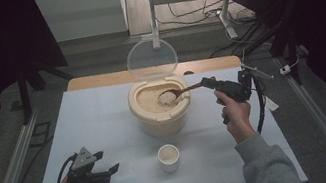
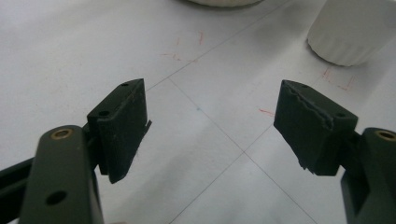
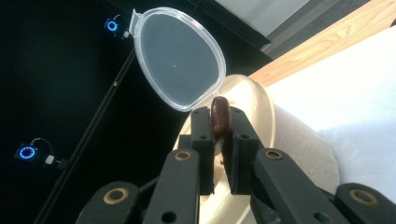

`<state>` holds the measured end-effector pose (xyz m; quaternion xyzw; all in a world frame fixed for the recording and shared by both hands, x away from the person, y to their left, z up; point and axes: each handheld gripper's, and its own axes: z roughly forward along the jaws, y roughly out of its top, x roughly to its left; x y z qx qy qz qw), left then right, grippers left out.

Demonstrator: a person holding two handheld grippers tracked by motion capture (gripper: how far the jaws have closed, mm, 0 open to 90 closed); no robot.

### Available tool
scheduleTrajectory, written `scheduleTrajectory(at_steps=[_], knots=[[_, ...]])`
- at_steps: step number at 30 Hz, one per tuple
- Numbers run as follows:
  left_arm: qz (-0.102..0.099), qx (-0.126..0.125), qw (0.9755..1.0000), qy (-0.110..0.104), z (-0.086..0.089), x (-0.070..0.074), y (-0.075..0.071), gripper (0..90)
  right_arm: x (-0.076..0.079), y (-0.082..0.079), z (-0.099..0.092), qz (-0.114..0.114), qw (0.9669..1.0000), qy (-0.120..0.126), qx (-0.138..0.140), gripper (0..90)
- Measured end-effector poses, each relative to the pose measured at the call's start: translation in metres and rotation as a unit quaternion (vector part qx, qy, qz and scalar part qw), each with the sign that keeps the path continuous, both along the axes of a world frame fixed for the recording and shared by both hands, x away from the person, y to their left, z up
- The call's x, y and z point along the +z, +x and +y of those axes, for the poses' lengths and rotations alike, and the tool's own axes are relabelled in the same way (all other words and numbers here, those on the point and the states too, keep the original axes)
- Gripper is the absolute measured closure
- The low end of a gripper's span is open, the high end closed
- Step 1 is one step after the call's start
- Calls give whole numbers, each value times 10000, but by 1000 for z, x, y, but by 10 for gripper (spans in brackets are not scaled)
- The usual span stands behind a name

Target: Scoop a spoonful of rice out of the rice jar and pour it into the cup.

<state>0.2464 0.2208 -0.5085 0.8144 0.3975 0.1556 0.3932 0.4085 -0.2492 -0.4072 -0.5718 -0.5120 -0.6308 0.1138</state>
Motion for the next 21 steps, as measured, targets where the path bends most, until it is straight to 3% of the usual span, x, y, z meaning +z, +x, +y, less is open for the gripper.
scheduleTrajectory(at_steps=[21], knots=[[-8, 12, 10000, -13, 1, 0, 0, 254, 4, -5, -1, 44, 9997, 186, 153, 830]])
